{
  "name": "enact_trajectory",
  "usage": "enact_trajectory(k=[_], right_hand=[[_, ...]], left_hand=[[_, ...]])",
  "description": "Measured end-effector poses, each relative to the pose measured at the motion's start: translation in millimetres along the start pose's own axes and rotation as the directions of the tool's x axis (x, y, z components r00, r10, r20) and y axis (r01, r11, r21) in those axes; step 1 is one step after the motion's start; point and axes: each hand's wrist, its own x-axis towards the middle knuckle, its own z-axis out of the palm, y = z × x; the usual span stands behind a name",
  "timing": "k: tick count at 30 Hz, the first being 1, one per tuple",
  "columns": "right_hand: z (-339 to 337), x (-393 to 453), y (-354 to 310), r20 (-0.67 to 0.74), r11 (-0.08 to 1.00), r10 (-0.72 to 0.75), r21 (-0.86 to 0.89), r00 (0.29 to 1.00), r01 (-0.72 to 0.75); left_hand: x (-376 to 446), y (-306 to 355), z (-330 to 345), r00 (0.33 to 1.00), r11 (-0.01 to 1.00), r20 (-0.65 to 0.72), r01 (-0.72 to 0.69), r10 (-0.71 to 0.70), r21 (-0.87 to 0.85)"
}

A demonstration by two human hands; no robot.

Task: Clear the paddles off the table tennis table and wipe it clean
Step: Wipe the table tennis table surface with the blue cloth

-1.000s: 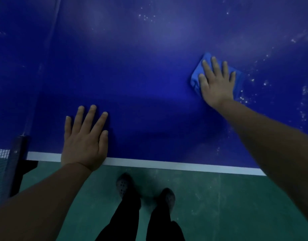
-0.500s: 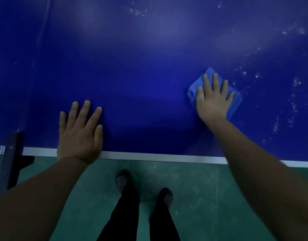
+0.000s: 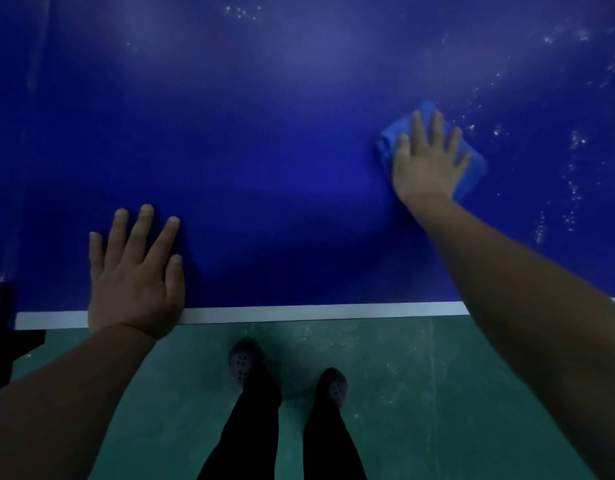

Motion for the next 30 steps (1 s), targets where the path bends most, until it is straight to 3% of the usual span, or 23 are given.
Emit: enact_trajectory(k=[3,7,8,10,12,13,14,16,18,20,21,23,24,25,26,28,30], right_hand=[[7.0,-63.2,60.5,-0.040,0.952,0.303,0.046,0.952,-0.301],[21.7,-117.8,50.4,-0.062,0.902,0.431,0.055,0.900,-0.428],[26.2,-125.3,32.2,-0.062,0.926,0.378,0.033,0.924,-0.377],[36.9,-144.2,-3.8,-0.052,0.997,0.068,-0.030,0.996,-0.070],[42.5,-155.7,-8.0,0.037,0.957,-0.272,-0.094,0.962,0.275],[39.4,-151.7,5.8,0.043,0.942,-0.312,-0.111,0.949,0.315],[33.4,-143.5,26.1,0.024,0.963,-0.242,-0.113,0.970,0.244],[20.8,-126.4,70.5,-0.043,0.992,0.106,-0.064,0.993,-0.109],[12.7,-119.6,94.7,-0.034,0.898,0.438,0.060,0.899,-0.435],[16.7,-128.6,74.0,-0.048,0.869,0.493,0.068,0.869,-0.490],[22.6,-139.8,53.3,-0.055,0.917,0.398,0.047,0.916,-0.396],[37.3,-169.4,16.7,-0.032,1.000,0.003,-0.014,0.999,-0.003],[44.2,-182.2,12.0,0.016,0.975,-0.209,-0.072,0.978,0.210],[45.6,-186.4,17.8,0.055,0.936,-0.327,-0.117,0.943,0.332],[42.3,-182.1,33.0,0.070,0.936,-0.323,-0.126,0.944,0.329],[32.3,-169.0,76.5,0.007,0.994,-0.013,-0.107,1.000,0.014],[22.0,-159.9,112.1,-0.033,0.933,0.360,-0.006,0.932,-0.361]], left_hand=[[0.1,0.0,-1.4,1.000,1.000,0.011,-0.001,0.001,0.002],[1.3,-0.8,-3.1,0.999,1.000,0.034,0.010,-0.011,0.014],[1.6,-0.4,-3.6,0.999,1.000,0.037,0.007,-0.008,0.017],[1.5,0.2,-4.1,0.999,1.000,0.042,0.013,-0.014,0.017],[1.6,-0.4,-4.5,0.999,0.999,0.044,0.018,-0.019,0.028],[1.7,-0.1,-4.8,0.999,0.999,0.046,0.014,-0.016,0.039],[1.7,0.7,-4.7,0.999,0.999,0.045,0.011,-0.013,0.045],[1.6,1.9,-5.1,0.999,1.000,0.033,0.011,-0.012,0.028],[1.3,2.5,-5.5,1.000,1.000,0.018,0.011,-0.011,0.015],[1.0,1.6,-5.1,1.000,1.000,0.021,0.007,-0.007,0.026],[1.3,0.6,-4.8,1.000,0.999,0.028,0.005,-0.006,0.035],[1.3,-1.1,-3.4,0.999,0.999,0.038,0.003,-0.005,0.053],[1.1,-1.6,-2.5,0.999,0.998,0.038,0.003,-0.006,0.061],[1.1,-1.9,-1.7,0.999,0.998,0.037,0.003,-0.006,0.067],[1.1,-1.9,-1.3,0.999,0.998,0.036,0.003,-0.005,0.069],[0.6,-0.4,-1.8,1.000,0.998,0.028,0.008,-0.010,0.055],[-0.1,1.5,-3.2,1.000,0.999,0.015,0.005,-0.006,0.034]])
